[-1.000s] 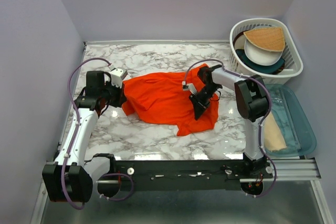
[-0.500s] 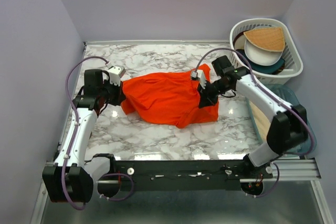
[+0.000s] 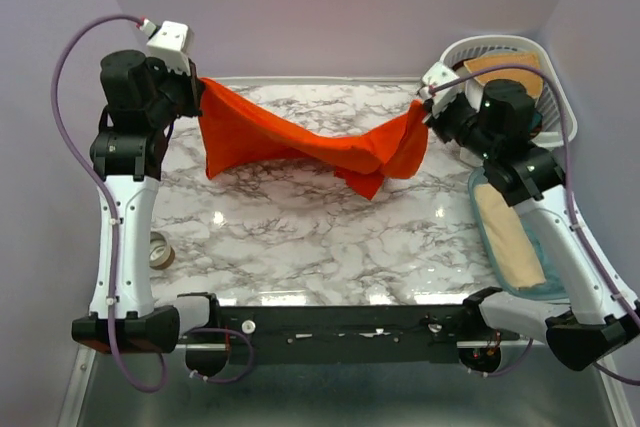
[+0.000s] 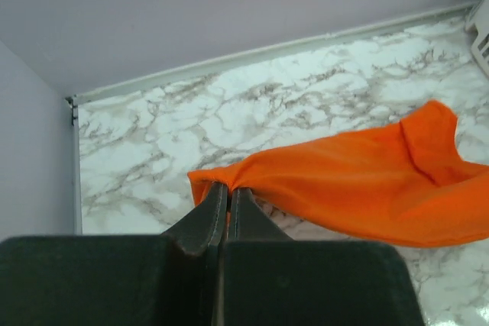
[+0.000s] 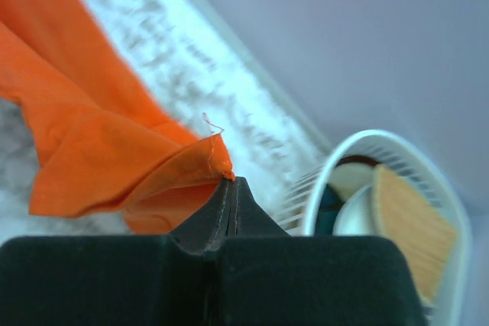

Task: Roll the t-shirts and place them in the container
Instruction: Flatten out the T-shirt at the center of the board.

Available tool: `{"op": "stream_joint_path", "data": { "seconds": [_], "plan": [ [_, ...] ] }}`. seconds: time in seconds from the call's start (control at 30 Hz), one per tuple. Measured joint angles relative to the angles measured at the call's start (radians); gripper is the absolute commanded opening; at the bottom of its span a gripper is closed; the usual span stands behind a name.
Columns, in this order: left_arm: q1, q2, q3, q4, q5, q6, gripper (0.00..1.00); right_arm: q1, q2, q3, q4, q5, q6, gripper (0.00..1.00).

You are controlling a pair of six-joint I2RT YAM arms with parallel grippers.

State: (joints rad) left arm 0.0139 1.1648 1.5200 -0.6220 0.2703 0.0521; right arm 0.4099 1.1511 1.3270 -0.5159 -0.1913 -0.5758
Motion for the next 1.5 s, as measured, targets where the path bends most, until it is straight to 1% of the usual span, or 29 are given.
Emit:
{"op": "stream_joint_path", "data": {
  "seconds": [0.03, 0.17, 0.27, 0.37, 0.43, 0.63, 0.77, 0.83, 0.93, 1.07, 1.23, 1.33, 1.43, 1.47, 1.5],
  "plan": [
    [0.0, 0.042, 0.085, -0.016, -0.009, -0.023, 0.0, -0.001, -0.004, 0.039, 0.019, 0.049, -0.003, 0.01],
    [0.0, 0.112, 0.26, -0.048, -0.027, -0.065, 0.0, -0.027, -0.024, 0.175, 0.098, 0.171, -0.027, 0.01],
    [0.0, 0.111, 0.336, -0.064, -0.029, -0.083, 0.0, -0.053, -0.048, 0.277, 0.12, 0.227, -0.042, 0.01],
    [0.0, 0.07, 0.368, -0.066, -0.025, -0.092, 0.0, -0.06, -0.067, 0.379, 0.127, 0.248, -0.058, 0.01],
    [0.0, 0.015, 0.374, -0.069, -0.012, -0.098, 0.0, -0.06, -0.099, 0.441, 0.127, 0.249, -0.069, 0.01],
    [0.0, -0.124, 0.428, -0.088, 0.026, -0.093, 0.0, -0.06, -0.184, 0.51, 0.111, 0.243, -0.087, 0.01],
    [0.0, -0.204, 0.464, -0.135, 0.092, -0.053, 0.0, -0.06, -0.246, 0.571, 0.05, 0.217, -0.09, 0.01],
    [0.0, -0.224, 0.516, -0.169, 0.122, -0.035, 0.0, -0.06, -0.275, 0.613, 0.005, 0.194, -0.089, 0.01],
    [0.0, -0.246, 0.582, -0.208, 0.142, -0.017, 0.0, -0.06, -0.312, 0.675, -0.058, 0.161, -0.08, 0.01],
    [0.004, -0.293, 0.626, -0.243, 0.15, -0.011, 0.0, -0.077, -0.368, 0.766, -0.136, 0.095, -0.058, 0.01],
    [0.027, -0.322, 0.666, -0.241, 0.17, -0.011, 0.0, -0.108, -0.414, 0.802, -0.179, 0.027, -0.037, 0.01],
    [0.035, -0.323, 0.63, -0.225, 0.192, -0.007, 0.0, -0.111, -0.417, 0.778, -0.167, 0.017, -0.037, 0.01],
    [0.037, -0.324, 0.519, -0.195, 0.209, 0.005, 0.0, -0.111, -0.435, 0.613, -0.106, 0.01, -0.053, 0.01],
    [0.037, -0.324, 0.459, -0.181, 0.219, 0.011, 0.0, -0.111, -0.436, 0.571, -0.094, 0.008, -0.056, 0.01],
    [0.037, -0.324, 0.38, -0.161, 0.232, 0.02, 0.0, -0.111, -0.436, 0.494, -0.066, 0.003, -0.064, 0.01]
  ]
}}
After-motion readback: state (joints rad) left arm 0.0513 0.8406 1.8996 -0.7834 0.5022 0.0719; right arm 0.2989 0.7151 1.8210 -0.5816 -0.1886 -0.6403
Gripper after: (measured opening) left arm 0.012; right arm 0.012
